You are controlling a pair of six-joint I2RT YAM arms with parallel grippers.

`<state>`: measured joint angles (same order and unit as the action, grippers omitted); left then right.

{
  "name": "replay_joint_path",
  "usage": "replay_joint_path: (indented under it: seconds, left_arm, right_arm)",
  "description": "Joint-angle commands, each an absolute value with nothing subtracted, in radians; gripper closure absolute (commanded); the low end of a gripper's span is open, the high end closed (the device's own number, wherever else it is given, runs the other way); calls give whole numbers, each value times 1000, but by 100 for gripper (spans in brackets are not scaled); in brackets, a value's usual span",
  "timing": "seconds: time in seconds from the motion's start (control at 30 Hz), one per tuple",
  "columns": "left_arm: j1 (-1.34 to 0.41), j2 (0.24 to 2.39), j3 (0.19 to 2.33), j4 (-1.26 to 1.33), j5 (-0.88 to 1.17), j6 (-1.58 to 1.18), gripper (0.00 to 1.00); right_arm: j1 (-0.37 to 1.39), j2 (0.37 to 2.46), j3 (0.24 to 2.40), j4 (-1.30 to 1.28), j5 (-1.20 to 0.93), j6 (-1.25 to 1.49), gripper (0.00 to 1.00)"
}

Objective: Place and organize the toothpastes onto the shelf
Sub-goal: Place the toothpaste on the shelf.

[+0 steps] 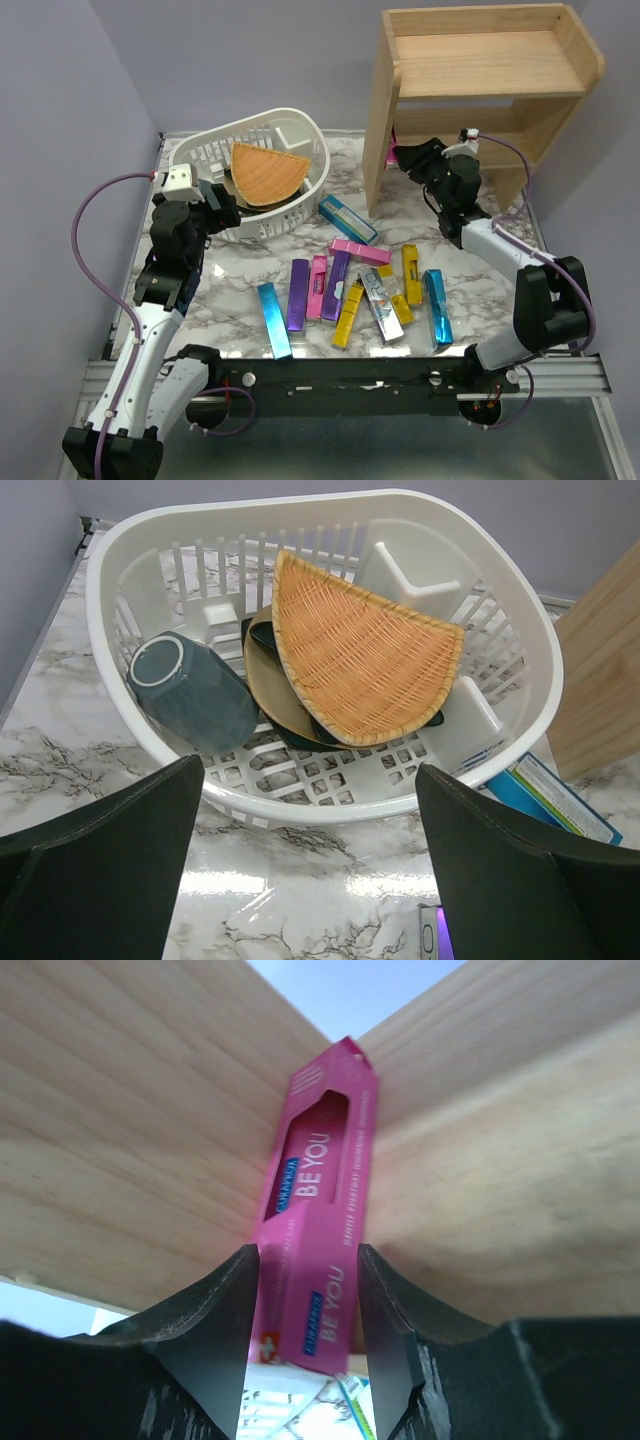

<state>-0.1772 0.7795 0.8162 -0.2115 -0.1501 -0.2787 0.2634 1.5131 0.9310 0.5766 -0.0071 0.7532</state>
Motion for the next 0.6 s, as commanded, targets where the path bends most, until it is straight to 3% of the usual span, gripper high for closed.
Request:
replay_joint_path:
  seconds: [0.0,0.3,0.57]
  left_arm:
    - [-181,776,819,-207,-167,-276,1]
    - [-181,778,825,-210,-155,-279,1]
    - [-181,769,830,-218,-134,-287,1]
  right_arm:
    - [267,1555,995,569,-89,769,48]
    - [264,1456,973,520,-75,701,48]
    - [262,1281,896,402,-57,606,36]
